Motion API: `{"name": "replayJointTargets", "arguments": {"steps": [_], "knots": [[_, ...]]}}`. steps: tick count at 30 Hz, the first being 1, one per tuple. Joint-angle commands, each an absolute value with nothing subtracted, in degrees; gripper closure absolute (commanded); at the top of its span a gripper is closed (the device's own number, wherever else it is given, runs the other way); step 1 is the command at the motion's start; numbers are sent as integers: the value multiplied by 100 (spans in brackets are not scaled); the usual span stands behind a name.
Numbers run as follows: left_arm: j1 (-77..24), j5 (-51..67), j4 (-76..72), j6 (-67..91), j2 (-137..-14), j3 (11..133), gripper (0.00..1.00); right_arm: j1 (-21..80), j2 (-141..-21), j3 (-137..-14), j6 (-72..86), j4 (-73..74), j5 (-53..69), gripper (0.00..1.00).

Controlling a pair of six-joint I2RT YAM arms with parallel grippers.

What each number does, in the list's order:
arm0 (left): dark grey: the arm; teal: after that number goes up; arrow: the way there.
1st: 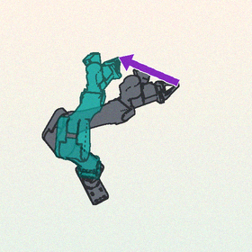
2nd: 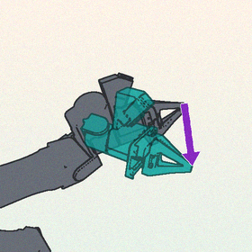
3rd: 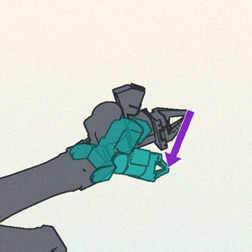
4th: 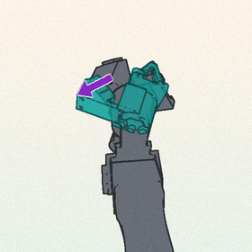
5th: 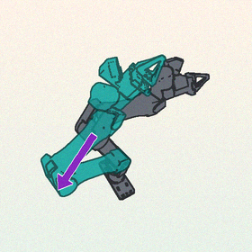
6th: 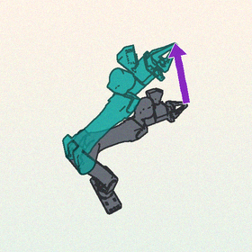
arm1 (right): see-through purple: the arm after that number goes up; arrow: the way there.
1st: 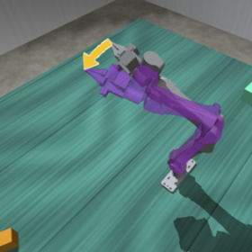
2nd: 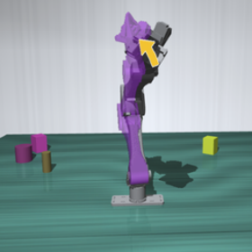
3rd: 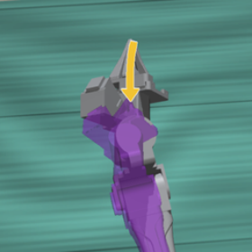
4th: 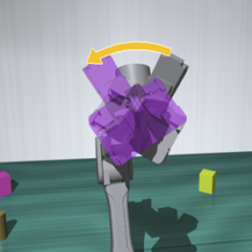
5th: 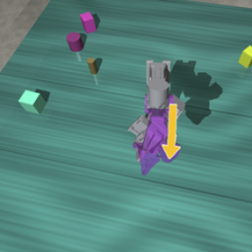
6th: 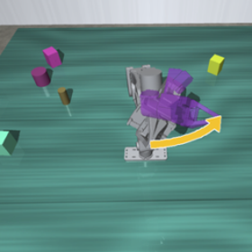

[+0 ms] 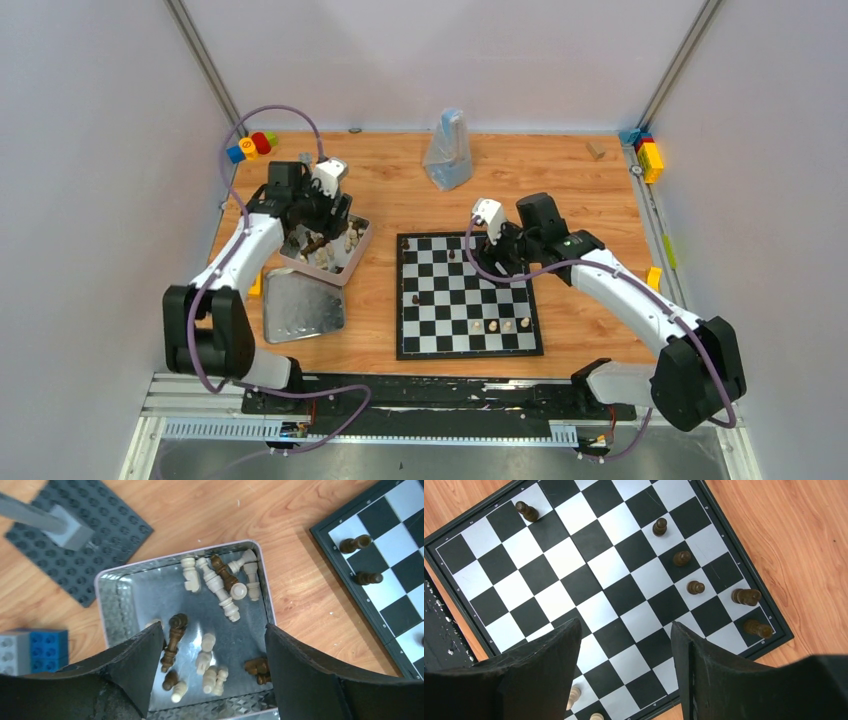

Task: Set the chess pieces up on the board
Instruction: Pick up the chess piece from the storage box.

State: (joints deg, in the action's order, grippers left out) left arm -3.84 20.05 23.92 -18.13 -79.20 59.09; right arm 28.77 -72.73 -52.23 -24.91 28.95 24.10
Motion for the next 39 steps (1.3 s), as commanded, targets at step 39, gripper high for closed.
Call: {"name": "replayJointTargets", "arguments": {"steps": [39], "knots": [[-888,50,3695,-1551,-9711,7420,43,2399,-7048,-5099,-2417,2515,2366,34]]}}
